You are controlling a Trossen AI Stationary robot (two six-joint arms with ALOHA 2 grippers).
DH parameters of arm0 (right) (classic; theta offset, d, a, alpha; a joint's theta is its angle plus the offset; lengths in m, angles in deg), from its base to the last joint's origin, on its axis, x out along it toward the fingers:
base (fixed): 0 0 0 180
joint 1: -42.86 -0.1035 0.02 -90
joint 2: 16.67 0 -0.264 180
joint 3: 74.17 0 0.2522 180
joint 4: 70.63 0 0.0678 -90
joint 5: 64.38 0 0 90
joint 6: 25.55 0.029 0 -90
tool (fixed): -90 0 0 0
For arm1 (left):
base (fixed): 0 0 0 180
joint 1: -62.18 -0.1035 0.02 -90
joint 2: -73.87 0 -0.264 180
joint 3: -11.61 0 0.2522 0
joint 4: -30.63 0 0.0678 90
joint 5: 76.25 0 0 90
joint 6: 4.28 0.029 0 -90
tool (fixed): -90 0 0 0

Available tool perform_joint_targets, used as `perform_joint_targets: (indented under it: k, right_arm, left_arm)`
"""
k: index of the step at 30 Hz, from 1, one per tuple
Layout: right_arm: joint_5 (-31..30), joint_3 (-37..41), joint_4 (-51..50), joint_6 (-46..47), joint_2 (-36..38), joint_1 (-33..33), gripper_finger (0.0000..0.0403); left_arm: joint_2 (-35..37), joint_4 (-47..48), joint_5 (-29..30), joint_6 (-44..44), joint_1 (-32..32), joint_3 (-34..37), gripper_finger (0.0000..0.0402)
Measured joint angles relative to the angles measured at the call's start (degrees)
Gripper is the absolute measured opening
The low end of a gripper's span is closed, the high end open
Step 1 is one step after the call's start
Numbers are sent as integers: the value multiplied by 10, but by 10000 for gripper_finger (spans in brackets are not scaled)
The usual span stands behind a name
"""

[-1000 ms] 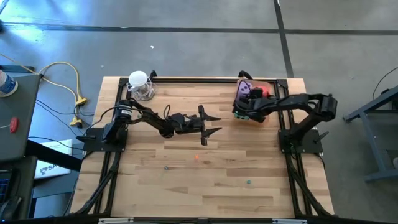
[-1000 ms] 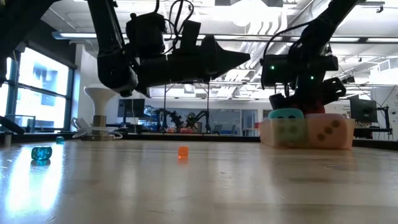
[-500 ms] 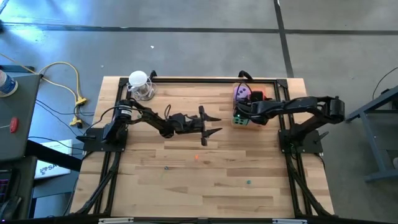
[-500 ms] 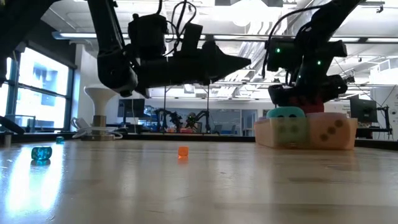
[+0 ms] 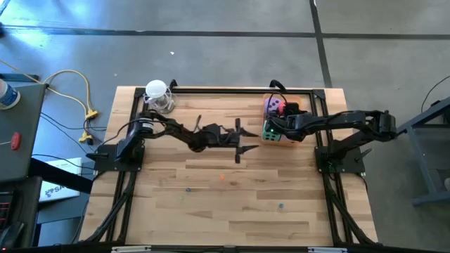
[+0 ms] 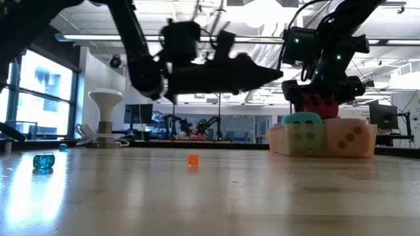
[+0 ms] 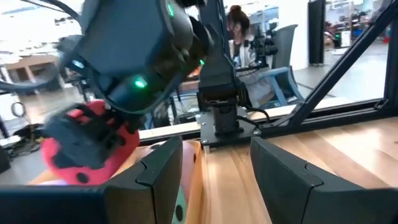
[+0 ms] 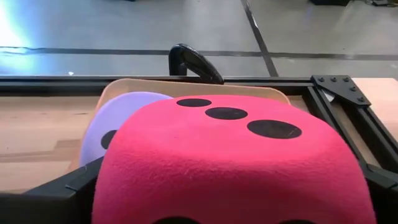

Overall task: Pick & Place Dice
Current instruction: Put the red large die into the orange bin

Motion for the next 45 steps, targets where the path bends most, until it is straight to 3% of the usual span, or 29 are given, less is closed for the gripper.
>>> perform_joint_targets:
  k: [7,15,19,29,33,45]
  right_arm:
    - [10,0,0,1,15,0,398]
    - [11,0,-3,1,21,0,398]
    - [7,0,-5,2,21,0,398]
    - [14,-1,-84,59,21,0,398]
    - [18,-1,-85,62,43,-6,398]
    - [17,-1,-71,60,98,-24,398]
  left_arm:
    - [-93,19,-14,53,-3,-108,182]
    - [-180,48,-21,36,-12,-255,182]
    - [-195,117,-26,26,-16,-314,182]
    - [-197,156,-48,13,-30,-330,182]
    - [-197,191,-25,24,-45,-329,182]
    - [-197,135,-40,77,-50,-330,182]
